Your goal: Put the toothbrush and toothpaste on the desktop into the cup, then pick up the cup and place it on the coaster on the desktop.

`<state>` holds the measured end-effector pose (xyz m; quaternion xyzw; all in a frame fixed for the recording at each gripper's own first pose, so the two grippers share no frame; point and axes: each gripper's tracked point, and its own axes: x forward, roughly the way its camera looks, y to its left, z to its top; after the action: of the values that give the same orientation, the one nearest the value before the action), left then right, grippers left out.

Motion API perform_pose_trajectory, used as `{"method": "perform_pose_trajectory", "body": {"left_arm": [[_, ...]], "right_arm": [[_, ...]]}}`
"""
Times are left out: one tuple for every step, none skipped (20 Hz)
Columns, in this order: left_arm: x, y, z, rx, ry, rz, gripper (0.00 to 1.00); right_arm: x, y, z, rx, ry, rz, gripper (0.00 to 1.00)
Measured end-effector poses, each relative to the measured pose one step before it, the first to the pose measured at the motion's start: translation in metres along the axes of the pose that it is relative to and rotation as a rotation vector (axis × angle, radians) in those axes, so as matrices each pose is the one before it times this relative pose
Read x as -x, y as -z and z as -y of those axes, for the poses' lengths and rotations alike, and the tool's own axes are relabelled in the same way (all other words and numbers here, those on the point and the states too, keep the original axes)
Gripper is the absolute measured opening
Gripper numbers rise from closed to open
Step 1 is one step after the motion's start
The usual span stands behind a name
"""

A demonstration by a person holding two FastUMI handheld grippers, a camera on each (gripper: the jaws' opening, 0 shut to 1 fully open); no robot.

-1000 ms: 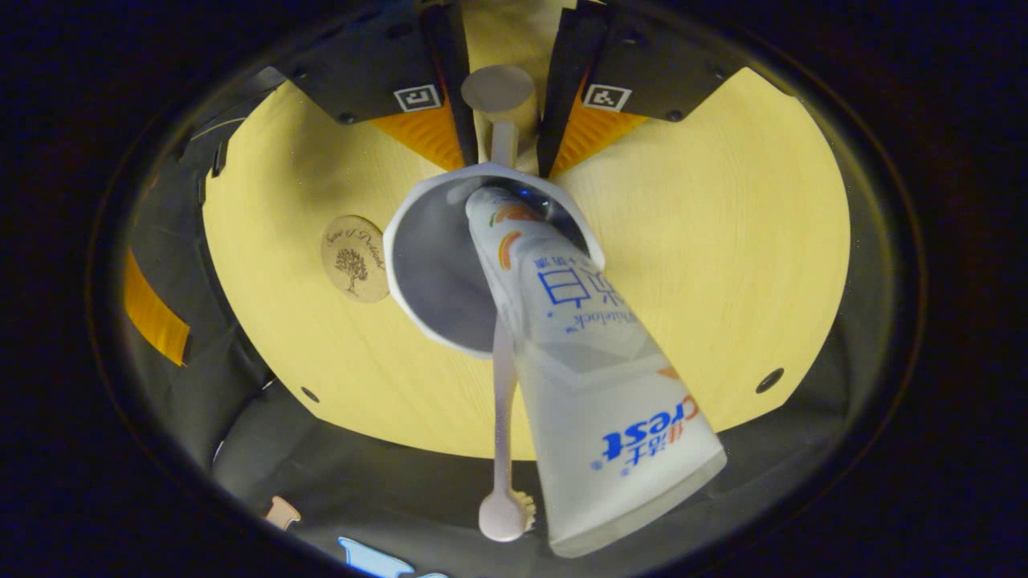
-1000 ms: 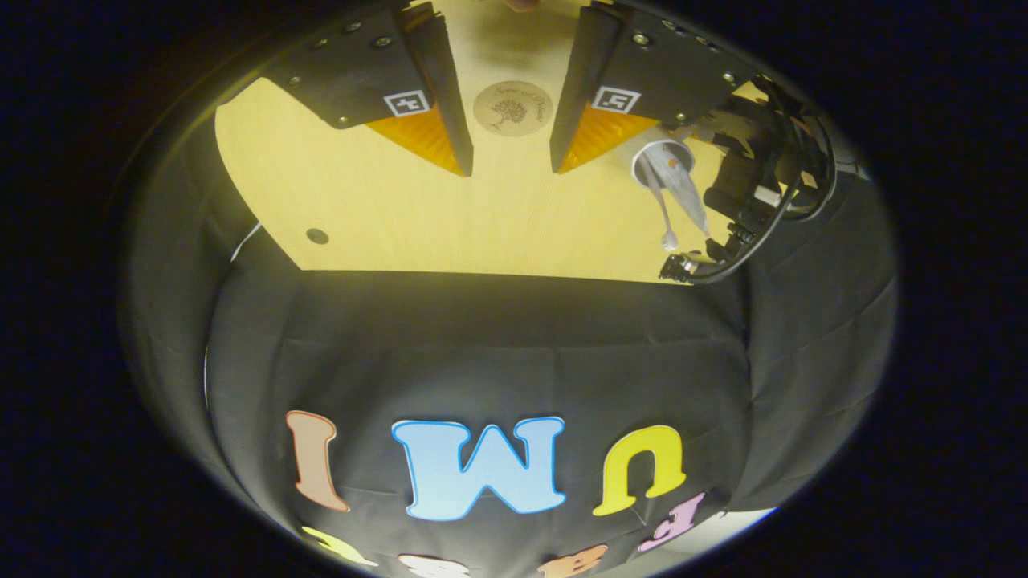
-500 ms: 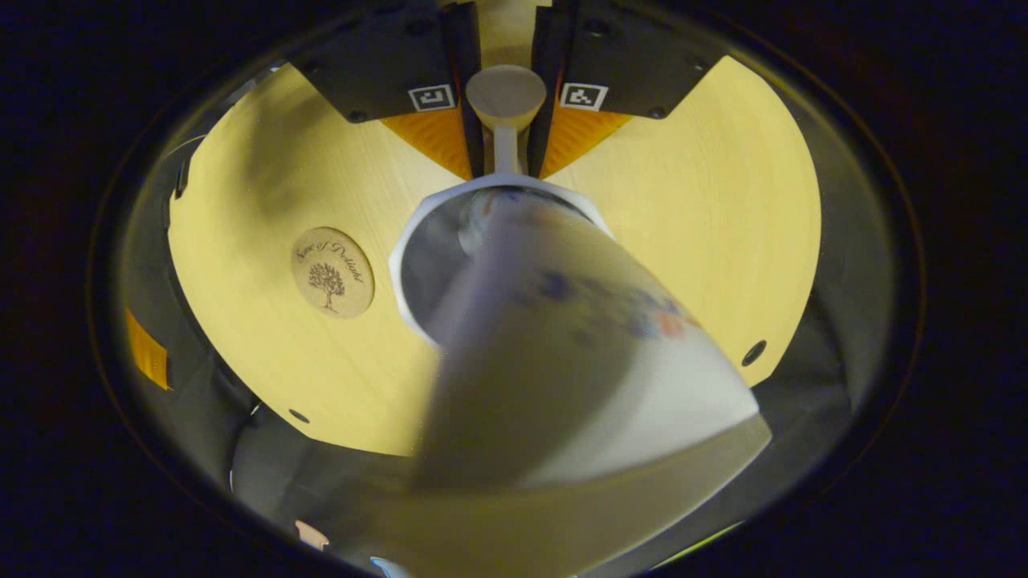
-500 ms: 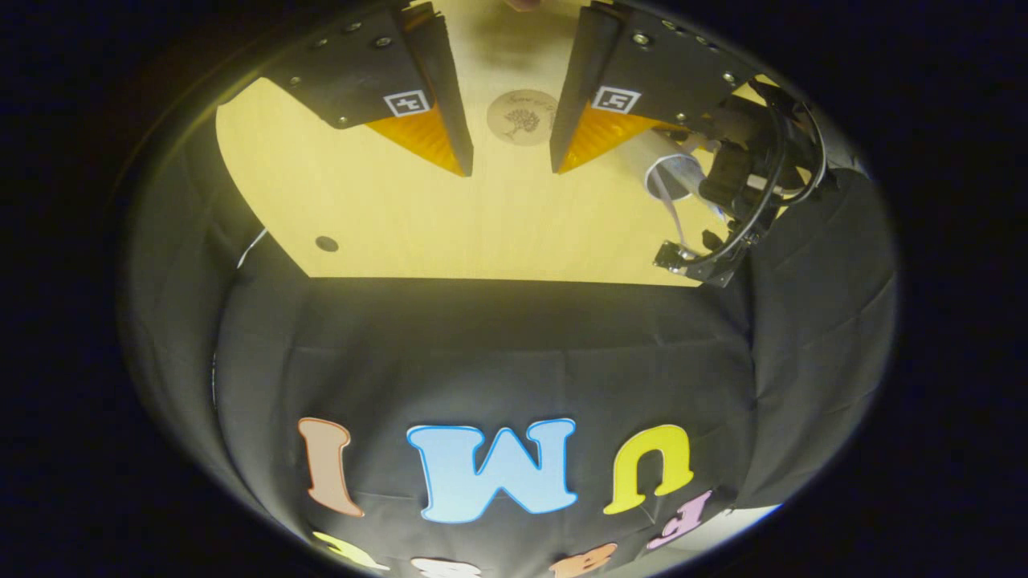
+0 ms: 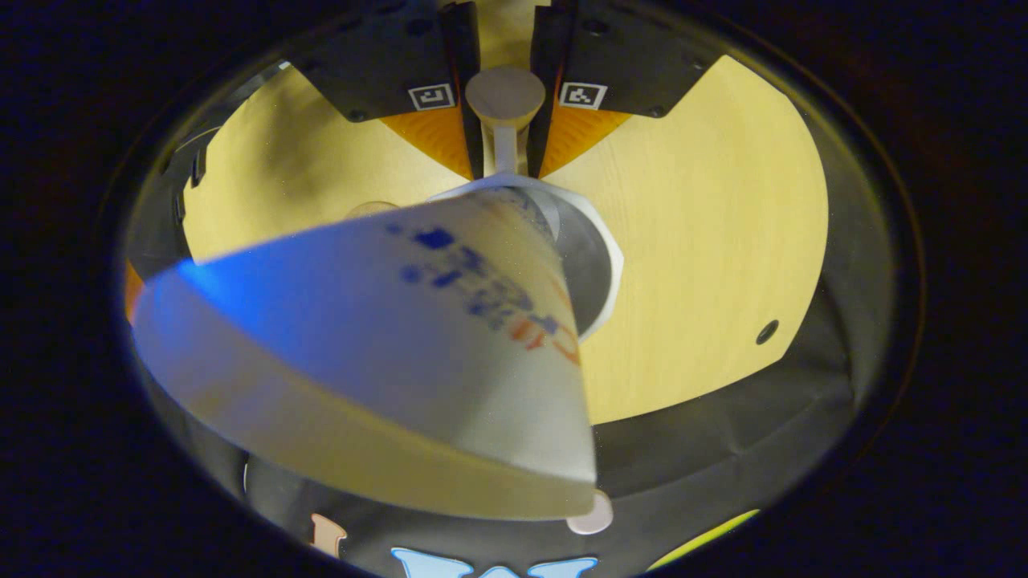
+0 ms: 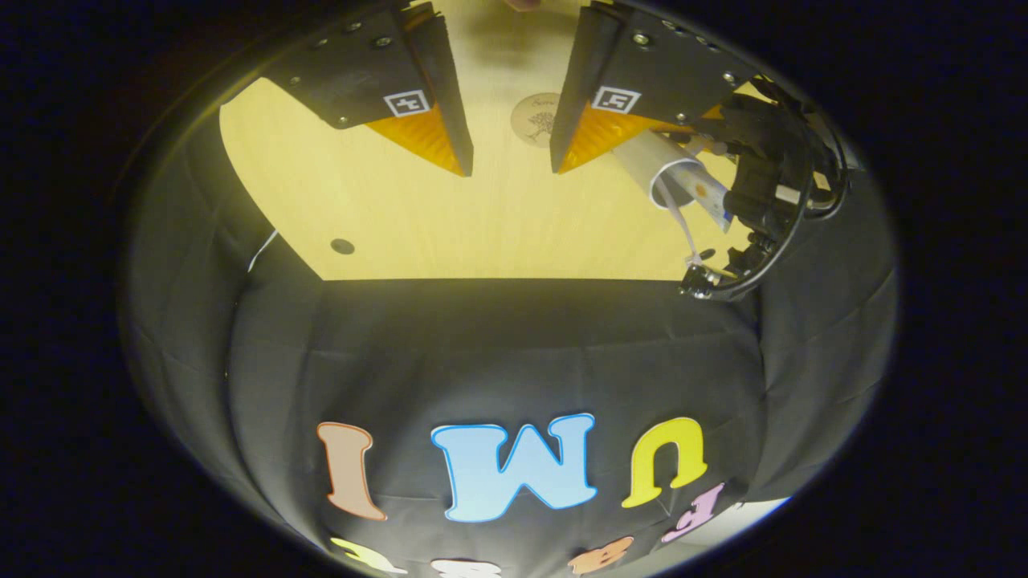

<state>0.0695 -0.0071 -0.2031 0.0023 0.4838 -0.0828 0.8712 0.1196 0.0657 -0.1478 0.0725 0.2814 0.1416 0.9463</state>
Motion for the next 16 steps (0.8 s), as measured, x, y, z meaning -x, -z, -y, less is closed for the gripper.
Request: {"method": "perform_pose_trajectory", "body": {"left_arm": [[0.00069,-0.00455,0.00806,-0.00131,0.01154,0.00323,0.33],[0.00054,-0.00302,0.00783,-0.00191,0.00916,0.00177,0.33],[-0.0031,-0.00083,0.0102,-0.00215,0.01205,0.00022,0.33],[-0.00226,-0.00088,0.00973,-0.00183,0.01229,-0.0032,0.33],[-0.0021,-0.00181,0.00999,-0.00101,0.01444,-0.00227,0.33],[-0.00213,-0.0023,0.00754,-0.00428,0.01023,-0.00206,0.33],[-0.00269,-0.002,0.00678,-0.00566,0.00356,0.00054,0.33],[-0.0036,-0.00222,0.00556,-0.00643,0.0035,0.00088,0.33],[-0.00477,-0.00194,0.00779,-0.00427,0.00351,-0.00065,0.33],[-0.00433,-0.00233,0.00583,-0.00289,0.00426,-0.00221,0.33],[-0.00455,-0.00128,0.00676,-0.00384,0.00233,-0.00465,0.33],[-0.00365,-0.00069,0.00429,-0.00333,0.00013,-0.00514,0.39],[-0.00314,0.00012,0.0034,-0.00329,-0.00089,-0.00613,0.33],[-0.00344,0.00014,0.00137,-0.00314,-0.00274,-0.00614,0.33],[-0.00474,0.0012,-0.00061,-0.00469,-0.00334,-0.0071,0.33],[-0.00503,0.00127,-0.00003,-0.0028,-0.00414,-0.01058,0.33]], "right_arm": [[0.00096,0.00028,0.00305,-0.00012,-0.00002,0.0005,0.59],[0.00043,-0.00073,0.00383,0.00019,0.00126,0.00074,0.59],[0.00132,0.00105,0.00434,0.00005,0.00186,0.0011,0.59],[0.00071,0.00025,0.00528,-0.00119,0.00331,-0.00041,0.58],[0.00057,0.00035,0.00512,-0.00311,0.00313,-0.00186,0.58],[0.00145,0.0011,0.00502,-0.00475,0.00377,0.00051,0.58],[0.0017,0.00061,0.00644,-0.00643,0.00597,0.00082,0.59],[0.00109,0.00047,0.00501,-0.00632,0.00476,0.00038,0.59],[0.00135,0.00164,0.00542,-0.0062,0.00539,0.00011,0.59],[0.00059,0.0007,0.00587,-0.00435,0.00754,-0.00091,0.59],[0.00131,0.002,0.00481,-0.00415,0.00568,-0.00231,0.58],[0.00073,0.00047,0.0052,-0.00445,0.00554,-0.00322,0.59],[0.00203,0.00154,0.00407,-0.0043,0.00466,-0.00162,0.58],[0.0013,0.00026,0.00423,-0.0036,0.00533,-0.00064,0.58],[0.00088,0.00113,0.0042,-0.00326,0.00479,-0.00103,0.58],[0.00007,-0.00007,0.00345,-0.00357,0.00405,-0.00118,0.59]]}}
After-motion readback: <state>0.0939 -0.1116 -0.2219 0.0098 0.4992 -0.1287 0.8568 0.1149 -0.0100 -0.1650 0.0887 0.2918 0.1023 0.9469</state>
